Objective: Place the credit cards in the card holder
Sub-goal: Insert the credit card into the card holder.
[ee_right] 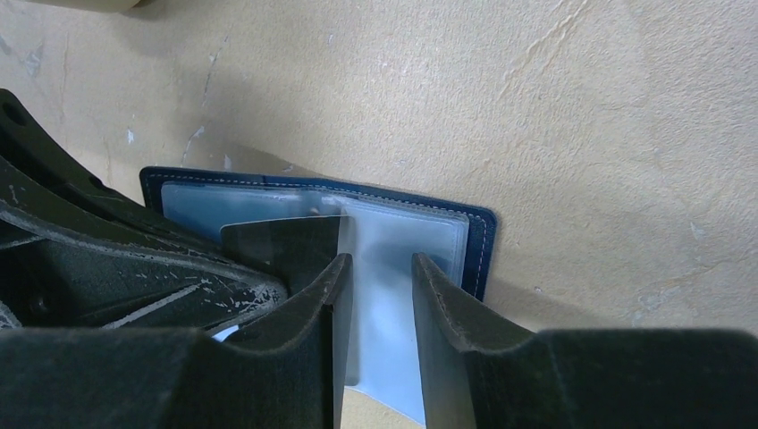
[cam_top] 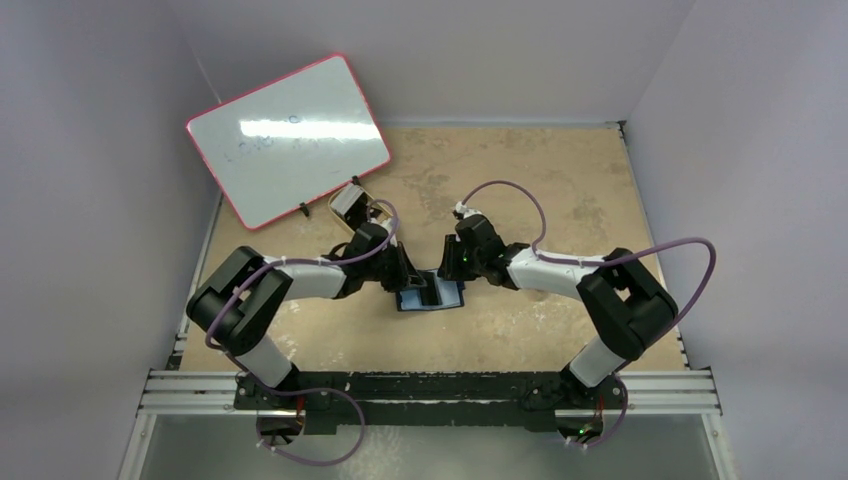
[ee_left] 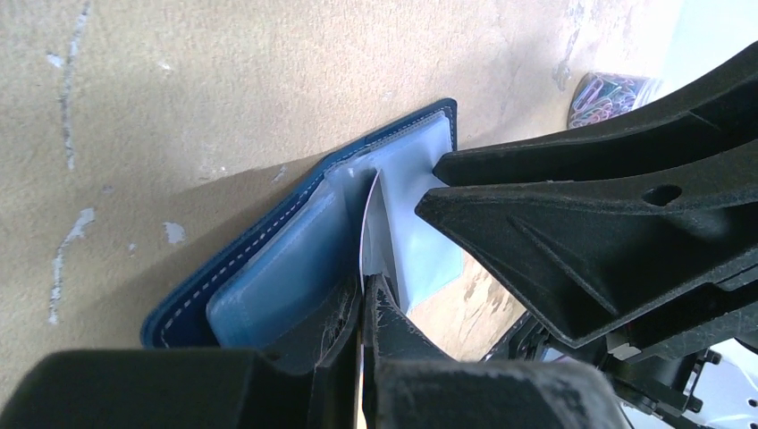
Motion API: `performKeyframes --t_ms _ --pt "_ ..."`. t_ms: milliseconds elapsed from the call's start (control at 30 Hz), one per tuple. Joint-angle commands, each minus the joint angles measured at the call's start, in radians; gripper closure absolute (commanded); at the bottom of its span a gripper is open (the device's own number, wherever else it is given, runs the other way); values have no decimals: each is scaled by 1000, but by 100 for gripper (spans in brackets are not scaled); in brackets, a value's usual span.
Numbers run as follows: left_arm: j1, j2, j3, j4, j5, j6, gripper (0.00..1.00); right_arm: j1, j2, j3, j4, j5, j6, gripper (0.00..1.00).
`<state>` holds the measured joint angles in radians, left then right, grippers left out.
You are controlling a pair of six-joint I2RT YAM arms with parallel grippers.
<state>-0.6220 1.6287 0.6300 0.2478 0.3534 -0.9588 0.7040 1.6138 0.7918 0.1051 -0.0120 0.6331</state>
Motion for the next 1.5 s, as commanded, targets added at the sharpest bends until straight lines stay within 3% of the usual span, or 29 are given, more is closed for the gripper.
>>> performKeyframes --t_ms 0,233,467,600,800,1000,1467 --pt "-22 34 19 -56 -4 32 100 -17 -1 15 -153 39 -31 66" --pt "-21 54 39 -66 7 32 100 -30 -61 -18 -203 43 -14 59" --pt "-22 20 57 -122 -40 41 85 -32 -138 -33 -292 43 1 53" --pt "-22 15 69 -140 -67 49 83 -33 -150 -52 -300 32 5 53" --pt "-23 20 71 -146 -75 52 84 -33 -149 -72 -269 -2 2 60" --pt "-28 32 80 -137 -63 59 93 -33 -130 -84 -213 -54 -3 61" --pt "-70 90 84 -3 -84 -28 94 -34 -103 -120 -134 -107 22 65"
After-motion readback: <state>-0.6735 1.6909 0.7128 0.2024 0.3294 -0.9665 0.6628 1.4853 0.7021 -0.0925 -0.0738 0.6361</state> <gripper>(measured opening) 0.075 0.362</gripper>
